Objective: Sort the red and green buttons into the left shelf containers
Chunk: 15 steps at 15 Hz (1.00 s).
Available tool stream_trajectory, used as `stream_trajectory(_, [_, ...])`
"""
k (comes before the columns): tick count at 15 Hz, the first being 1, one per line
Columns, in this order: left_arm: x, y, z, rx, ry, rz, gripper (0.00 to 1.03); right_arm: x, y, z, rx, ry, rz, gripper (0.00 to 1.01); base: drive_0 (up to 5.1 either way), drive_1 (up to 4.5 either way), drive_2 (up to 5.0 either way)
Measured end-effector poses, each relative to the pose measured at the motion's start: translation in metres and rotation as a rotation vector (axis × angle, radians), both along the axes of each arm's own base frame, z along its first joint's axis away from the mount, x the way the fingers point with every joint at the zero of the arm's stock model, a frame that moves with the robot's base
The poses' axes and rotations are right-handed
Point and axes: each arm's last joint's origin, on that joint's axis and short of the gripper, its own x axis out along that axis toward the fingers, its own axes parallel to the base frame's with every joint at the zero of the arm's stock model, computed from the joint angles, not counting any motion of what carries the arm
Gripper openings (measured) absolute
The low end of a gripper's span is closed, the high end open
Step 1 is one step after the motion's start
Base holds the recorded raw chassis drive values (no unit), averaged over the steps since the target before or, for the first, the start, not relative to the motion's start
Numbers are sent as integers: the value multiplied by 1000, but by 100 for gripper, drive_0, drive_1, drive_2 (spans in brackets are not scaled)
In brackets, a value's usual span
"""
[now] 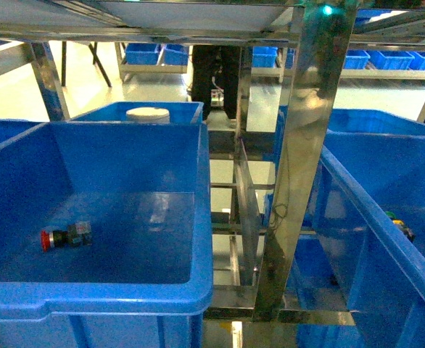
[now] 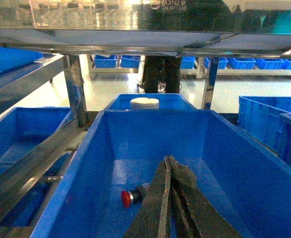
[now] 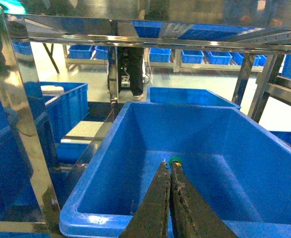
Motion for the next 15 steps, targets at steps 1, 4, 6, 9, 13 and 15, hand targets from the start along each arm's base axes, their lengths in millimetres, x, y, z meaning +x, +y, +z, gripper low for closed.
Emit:
stream_trajectory(1, [-1,0,0,0,0,0,2,0,0,0,0,0,0,2,0,0,0])
stream_trajectory(4, [-4,0,0,0,-5,0,10,0,0,0,0,0,0,13,0,0,0])
stream_trajectory(6, [-4,0,0,0,-4,0,34,0,0,0,0,0,0,37,0,0,0])
stream_trajectory(9, [-4,0,0,0,-4,0,72,0,0,0,0,0,0,75,0,0,0])
stream_trajectory(13, [-4,0,0,1,-4,0,98,0,0,0,0,0,0,98,0,0,0])
stream_trajectory(15, [-4,0,0,1,-4,0,98,0,0,0,0,0,0,98,0,0,0])
